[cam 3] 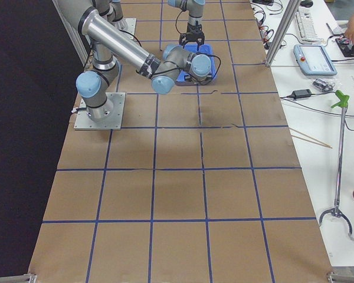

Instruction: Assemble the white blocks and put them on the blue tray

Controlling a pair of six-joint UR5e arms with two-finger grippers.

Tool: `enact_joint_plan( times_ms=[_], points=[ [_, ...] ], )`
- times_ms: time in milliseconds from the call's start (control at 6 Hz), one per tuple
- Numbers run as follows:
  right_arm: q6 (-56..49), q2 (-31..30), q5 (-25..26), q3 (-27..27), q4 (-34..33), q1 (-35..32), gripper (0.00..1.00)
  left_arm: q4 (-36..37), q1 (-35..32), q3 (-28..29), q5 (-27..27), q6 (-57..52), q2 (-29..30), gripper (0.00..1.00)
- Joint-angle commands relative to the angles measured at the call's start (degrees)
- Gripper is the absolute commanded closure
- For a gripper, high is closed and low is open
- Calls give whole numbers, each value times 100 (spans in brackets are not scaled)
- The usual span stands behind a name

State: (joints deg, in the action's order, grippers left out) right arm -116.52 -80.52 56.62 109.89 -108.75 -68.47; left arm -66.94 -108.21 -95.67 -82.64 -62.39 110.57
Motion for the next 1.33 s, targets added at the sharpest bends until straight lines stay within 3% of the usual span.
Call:
enact_joint_plan(
  times_ms=[0, 333, 667, 1167],
  points=[
    [434, 124, -212, 15, -338, -252, 60, -1359, 465, 135, 2, 252, -1050, 1],
    [971, 255, -239, 15, -690, -867, 61, -2653, 1027, 478, -7, 367, -1790, 1],
    [2013, 606, -239, 24, -1670, -1648, 61, -2954, 1381, 505, -504, 1592, -2204, 1],
    [3291, 1519, -178, 32, -3158, -2441, 61, -2737, 1504, 532, -516, 3737, -2451, 1]
  ],
)
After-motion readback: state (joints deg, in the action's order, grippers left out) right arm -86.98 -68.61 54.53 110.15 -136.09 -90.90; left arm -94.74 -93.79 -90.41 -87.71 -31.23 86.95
